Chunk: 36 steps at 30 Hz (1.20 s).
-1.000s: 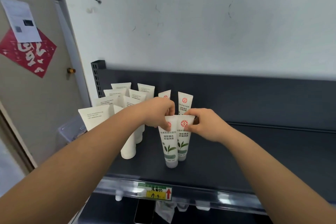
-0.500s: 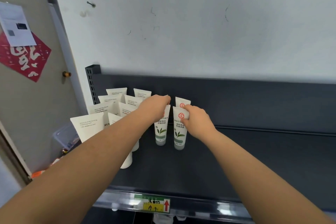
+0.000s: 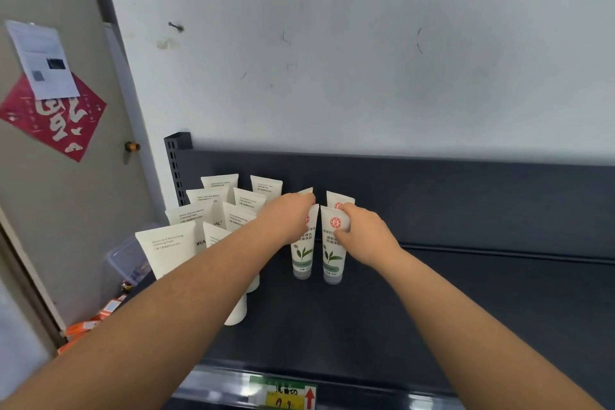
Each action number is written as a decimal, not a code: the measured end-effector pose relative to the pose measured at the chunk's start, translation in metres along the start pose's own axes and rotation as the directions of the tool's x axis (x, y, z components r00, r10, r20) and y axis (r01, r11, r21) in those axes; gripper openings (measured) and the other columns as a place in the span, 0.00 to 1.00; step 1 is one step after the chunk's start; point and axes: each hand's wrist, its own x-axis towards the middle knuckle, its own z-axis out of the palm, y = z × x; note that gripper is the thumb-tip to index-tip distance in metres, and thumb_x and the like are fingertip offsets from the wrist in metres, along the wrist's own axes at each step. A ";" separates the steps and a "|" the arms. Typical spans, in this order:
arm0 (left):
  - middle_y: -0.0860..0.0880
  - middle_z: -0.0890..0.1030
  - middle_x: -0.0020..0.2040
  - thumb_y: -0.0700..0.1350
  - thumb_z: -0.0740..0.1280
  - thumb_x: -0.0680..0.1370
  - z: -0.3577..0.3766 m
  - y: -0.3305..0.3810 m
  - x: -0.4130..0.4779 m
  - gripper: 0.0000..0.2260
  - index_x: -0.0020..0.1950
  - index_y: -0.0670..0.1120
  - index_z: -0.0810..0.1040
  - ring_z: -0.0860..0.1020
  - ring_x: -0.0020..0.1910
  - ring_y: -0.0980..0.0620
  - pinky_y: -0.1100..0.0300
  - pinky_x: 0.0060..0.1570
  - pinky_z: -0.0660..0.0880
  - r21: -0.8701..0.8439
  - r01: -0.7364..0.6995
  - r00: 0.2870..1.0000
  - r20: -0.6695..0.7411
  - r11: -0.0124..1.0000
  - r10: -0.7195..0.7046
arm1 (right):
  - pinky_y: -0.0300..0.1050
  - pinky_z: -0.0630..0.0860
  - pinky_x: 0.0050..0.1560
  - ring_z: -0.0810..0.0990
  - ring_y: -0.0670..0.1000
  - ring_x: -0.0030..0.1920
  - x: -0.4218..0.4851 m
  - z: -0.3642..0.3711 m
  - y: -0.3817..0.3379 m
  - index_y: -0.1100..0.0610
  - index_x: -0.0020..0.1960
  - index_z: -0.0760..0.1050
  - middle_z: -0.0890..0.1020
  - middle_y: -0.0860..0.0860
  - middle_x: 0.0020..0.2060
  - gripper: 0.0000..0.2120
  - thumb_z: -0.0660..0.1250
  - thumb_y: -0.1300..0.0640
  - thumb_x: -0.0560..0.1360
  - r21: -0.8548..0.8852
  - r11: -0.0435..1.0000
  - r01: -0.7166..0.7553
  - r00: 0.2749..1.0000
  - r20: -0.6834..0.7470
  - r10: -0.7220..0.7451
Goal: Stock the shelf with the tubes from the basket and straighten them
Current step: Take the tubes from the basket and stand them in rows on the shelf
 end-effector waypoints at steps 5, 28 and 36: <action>0.46 0.70 0.69 0.45 0.67 0.77 -0.012 0.004 -0.010 0.25 0.73 0.47 0.65 0.74 0.62 0.46 0.51 0.58 0.75 -0.034 -0.005 0.998 -0.060 0.999 0.003 | 0.50 0.77 0.54 0.77 0.52 0.56 -0.005 -0.019 -0.004 0.54 0.69 0.69 0.76 0.51 0.61 0.20 0.63 0.52 0.78 -0.032 0.997 0.065 0.996 -0.065 -0.067; 0.50 0.47 0.80 0.48 0.63 0.78 -0.008 -0.015 -0.232 0.34 0.80 0.48 0.49 0.46 0.79 0.49 0.48 0.75 0.47 -0.004 0.371 0.917 -0.154 0.928 -0.367 | 0.56 0.54 0.75 0.50 0.57 0.78 -0.108 -0.001 -0.051 0.57 0.79 0.48 0.51 0.53 0.78 0.33 0.57 0.49 0.79 -0.247 0.802 0.544 0.832 0.285 -0.476; 0.50 0.44 0.80 0.52 0.62 0.78 0.002 -0.071 -0.329 0.36 0.80 0.49 0.45 0.44 0.79 0.49 0.47 0.76 0.47 0.022 0.596 0.801 -0.084 0.803 -0.592 | 0.55 0.55 0.75 0.50 0.57 0.77 -0.136 0.052 -0.136 0.59 0.78 0.48 0.51 0.55 0.78 0.33 0.58 0.52 0.78 -0.147 0.683 0.715 0.687 0.330 -0.647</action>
